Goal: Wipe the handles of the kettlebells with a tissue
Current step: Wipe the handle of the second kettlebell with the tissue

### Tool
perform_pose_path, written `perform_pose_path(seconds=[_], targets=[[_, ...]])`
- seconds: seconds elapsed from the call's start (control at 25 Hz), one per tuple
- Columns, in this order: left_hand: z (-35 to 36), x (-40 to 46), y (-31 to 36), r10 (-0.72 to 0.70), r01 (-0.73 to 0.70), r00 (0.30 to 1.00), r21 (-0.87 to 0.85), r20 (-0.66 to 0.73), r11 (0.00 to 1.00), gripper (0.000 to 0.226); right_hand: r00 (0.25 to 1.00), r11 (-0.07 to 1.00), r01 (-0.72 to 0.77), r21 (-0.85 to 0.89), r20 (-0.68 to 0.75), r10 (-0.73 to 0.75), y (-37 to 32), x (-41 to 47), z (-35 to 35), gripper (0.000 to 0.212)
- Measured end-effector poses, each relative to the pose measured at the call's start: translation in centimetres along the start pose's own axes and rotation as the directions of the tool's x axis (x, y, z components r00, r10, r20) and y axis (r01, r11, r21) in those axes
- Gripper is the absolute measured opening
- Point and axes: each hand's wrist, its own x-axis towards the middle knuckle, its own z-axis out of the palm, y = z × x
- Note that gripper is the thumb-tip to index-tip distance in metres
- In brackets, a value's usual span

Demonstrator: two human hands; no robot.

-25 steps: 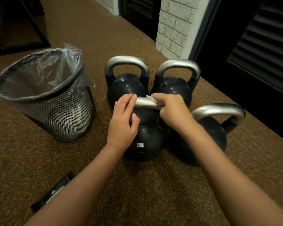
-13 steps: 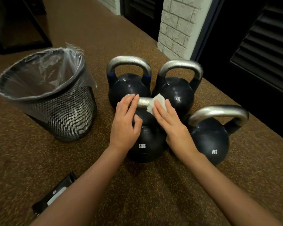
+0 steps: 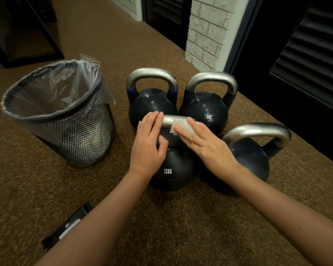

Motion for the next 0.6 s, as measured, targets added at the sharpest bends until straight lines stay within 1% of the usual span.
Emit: perform_pose_path(seconds=[0.12, 0.28, 0.44, 0.52, 0.6], targets=[[-0.2, 0.1, 0.0, -0.001, 0.001, 1.000, -0.002, 0.004, 1.000, 0.055, 1.000, 1.000, -0.016, 0.017, -0.008, 0.016, 0.7, -1.3, 0.4, 0.047], [0.1, 0.0, 0.1, -0.005, 0.005, 1.000, -0.012, -0.012, 1.000, 0.054, 0.997, 0.993, -0.070, 0.098, -0.026, 0.073, -0.3, -0.2, 0.2, 0.046], [0.1, 0.0, -0.1, 0.007, -0.007, 1.000, -0.010, -0.009, 1.000, 0.054, 0.998, 0.989, -0.053, 0.141, -0.024, 0.056, 0.1, -0.4, -0.2, 0.048], [0.0, 0.0, -0.1, 0.007, -0.007, 1.000, -0.014, -0.013, 1.000, 0.054, 0.993, 0.974, -0.113, 0.194, 0.002, 0.115, 0.5, -1.7, -0.1, 0.058], [0.0, 0.0, 0.0, 0.003, -0.004, 1.000, -0.014, -0.020, 1.000, 0.054, 0.973, 0.927, -0.224, 0.300, 0.015, 0.230, -0.2, -2.5, 0.3, 0.077]])
